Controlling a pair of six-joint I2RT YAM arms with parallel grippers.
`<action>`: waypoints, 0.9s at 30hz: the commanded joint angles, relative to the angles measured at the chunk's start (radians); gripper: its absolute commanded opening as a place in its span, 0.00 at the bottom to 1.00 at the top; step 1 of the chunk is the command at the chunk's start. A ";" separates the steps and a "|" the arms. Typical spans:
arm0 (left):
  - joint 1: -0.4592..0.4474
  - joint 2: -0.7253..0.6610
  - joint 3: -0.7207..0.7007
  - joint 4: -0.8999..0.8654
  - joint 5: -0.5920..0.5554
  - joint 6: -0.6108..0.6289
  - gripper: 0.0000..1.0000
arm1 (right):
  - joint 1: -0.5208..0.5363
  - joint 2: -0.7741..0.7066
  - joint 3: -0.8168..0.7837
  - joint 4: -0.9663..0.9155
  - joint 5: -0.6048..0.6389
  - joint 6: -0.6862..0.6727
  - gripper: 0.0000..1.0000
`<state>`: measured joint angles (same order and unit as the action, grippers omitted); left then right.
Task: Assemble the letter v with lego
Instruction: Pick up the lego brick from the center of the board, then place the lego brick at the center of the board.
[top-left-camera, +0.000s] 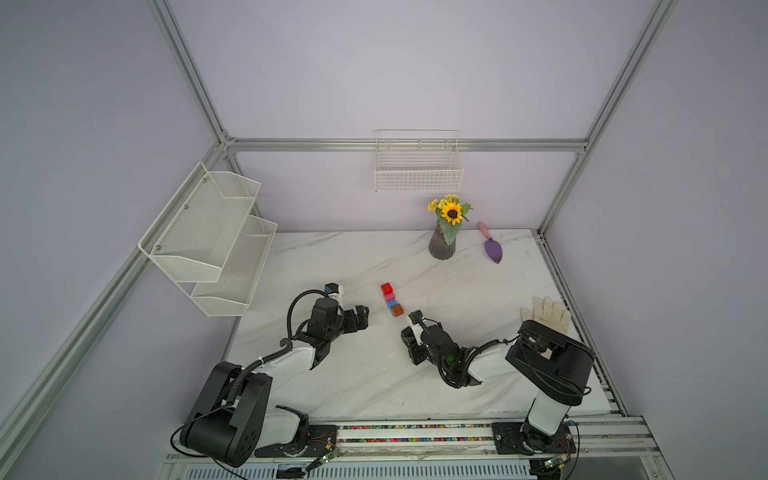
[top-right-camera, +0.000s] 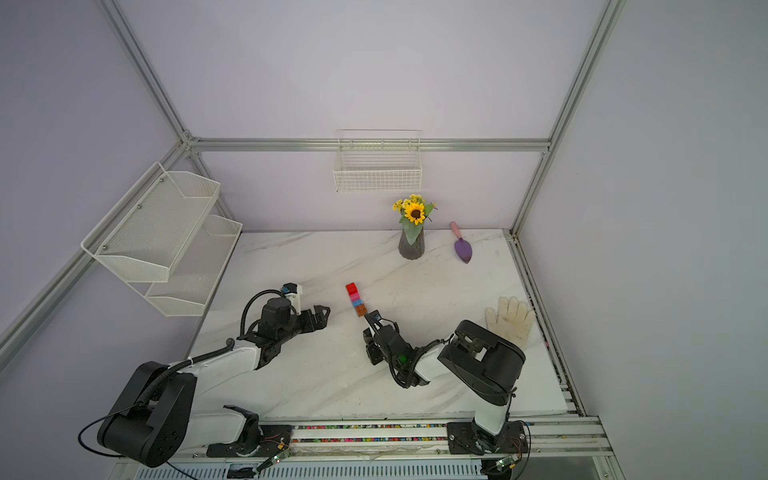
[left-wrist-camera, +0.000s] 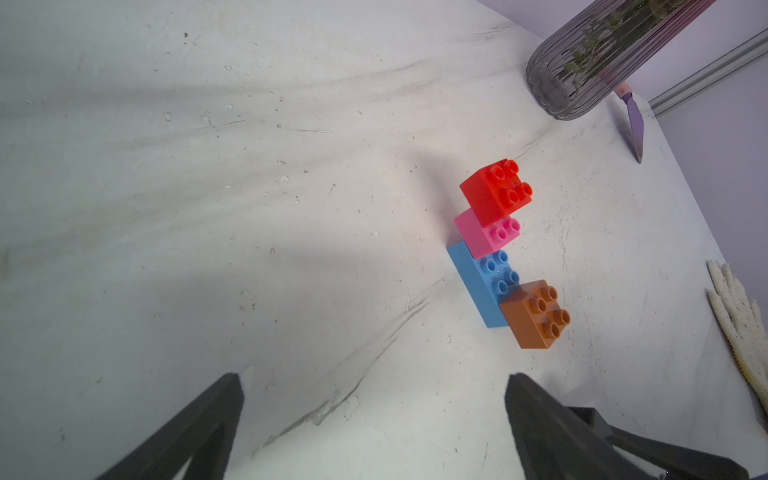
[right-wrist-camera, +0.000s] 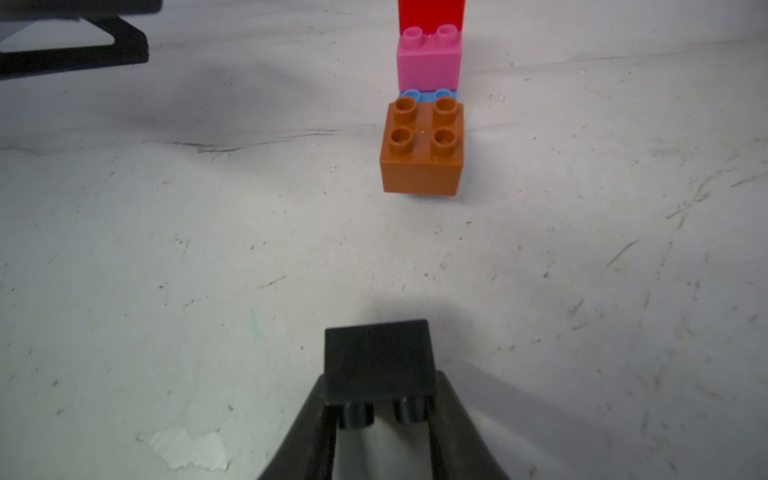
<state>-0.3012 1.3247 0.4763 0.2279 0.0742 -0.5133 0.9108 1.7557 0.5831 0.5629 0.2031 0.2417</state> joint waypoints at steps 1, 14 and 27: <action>0.004 0.015 -0.004 0.057 0.007 -0.011 1.00 | 0.005 -0.056 0.070 -0.177 -0.007 -0.020 0.26; 0.005 0.003 0.001 0.045 0.015 0.010 1.00 | -0.053 -0.059 0.565 -1.014 -0.122 -0.123 0.20; 0.005 -0.043 0.045 -0.020 0.024 0.020 1.00 | -0.171 0.084 0.894 -1.672 -0.242 -0.091 0.21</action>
<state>-0.3012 1.3140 0.4866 0.2073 0.0868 -0.5121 0.7444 1.8042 1.4895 -0.9512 -0.0021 0.1440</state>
